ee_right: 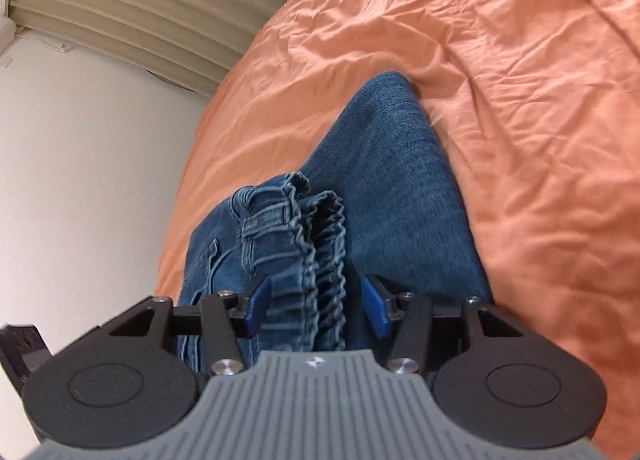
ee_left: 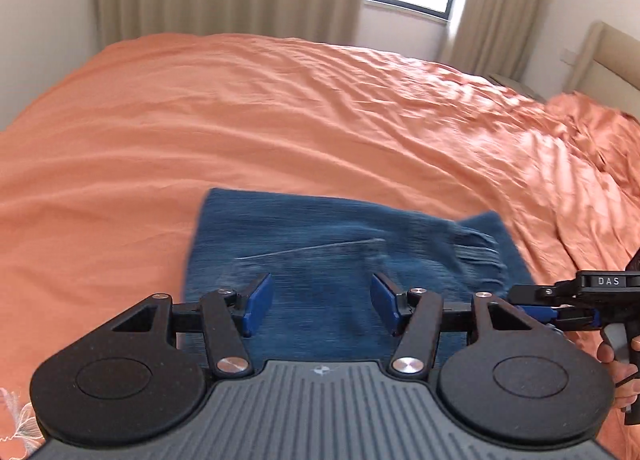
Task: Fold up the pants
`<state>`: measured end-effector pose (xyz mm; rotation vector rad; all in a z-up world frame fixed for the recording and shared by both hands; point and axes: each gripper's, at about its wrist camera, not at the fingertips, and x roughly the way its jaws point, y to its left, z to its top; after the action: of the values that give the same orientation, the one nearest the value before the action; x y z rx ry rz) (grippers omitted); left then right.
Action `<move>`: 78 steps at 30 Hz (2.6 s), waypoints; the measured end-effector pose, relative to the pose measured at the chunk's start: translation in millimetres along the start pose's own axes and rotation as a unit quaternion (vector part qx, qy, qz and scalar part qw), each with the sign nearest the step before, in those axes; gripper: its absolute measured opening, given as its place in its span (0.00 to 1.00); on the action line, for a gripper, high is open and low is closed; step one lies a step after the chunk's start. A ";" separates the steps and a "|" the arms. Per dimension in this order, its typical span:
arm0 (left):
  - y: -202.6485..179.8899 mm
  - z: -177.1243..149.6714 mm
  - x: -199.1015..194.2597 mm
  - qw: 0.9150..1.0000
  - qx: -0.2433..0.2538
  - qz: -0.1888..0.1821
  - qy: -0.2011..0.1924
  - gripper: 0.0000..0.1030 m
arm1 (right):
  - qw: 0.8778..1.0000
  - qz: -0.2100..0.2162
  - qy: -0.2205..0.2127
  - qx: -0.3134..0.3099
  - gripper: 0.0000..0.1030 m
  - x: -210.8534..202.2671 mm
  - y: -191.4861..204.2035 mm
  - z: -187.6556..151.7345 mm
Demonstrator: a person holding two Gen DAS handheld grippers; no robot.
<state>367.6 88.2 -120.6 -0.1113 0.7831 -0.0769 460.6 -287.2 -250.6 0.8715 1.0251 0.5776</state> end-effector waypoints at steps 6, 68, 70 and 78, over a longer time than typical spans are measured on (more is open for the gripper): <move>49.7 -1.7 -0.1 0.999 -0.054 0.006 -0.001 0.63 | 0.999 -0.013 0.017 -0.037 0.16 15.3 25.5 7.3; 0.0 -28.5 -37.7 0.987 0.156 0.030 0.016 0.52 | 0.926 -0.224 -0.143 -0.267 0.20 -67.7 74.9 -99.9; -7.1 -44.2 -54.3 0.983 0.179 0.029 0.024 0.57 | 0.927 -0.222 -0.139 -0.267 0.20 -65.4 71.0 -101.4; -40.0 -110.5 -63.0 0.963 0.255 0.055 0.069 0.69 | 0.934 -0.206 -0.143 -0.255 0.20 -66.5 64.0 -99.6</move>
<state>243.8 47.7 -149.1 0.4307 0.8843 -0.1804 341.0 -268.8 -189.1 0.2526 0.7111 0.3201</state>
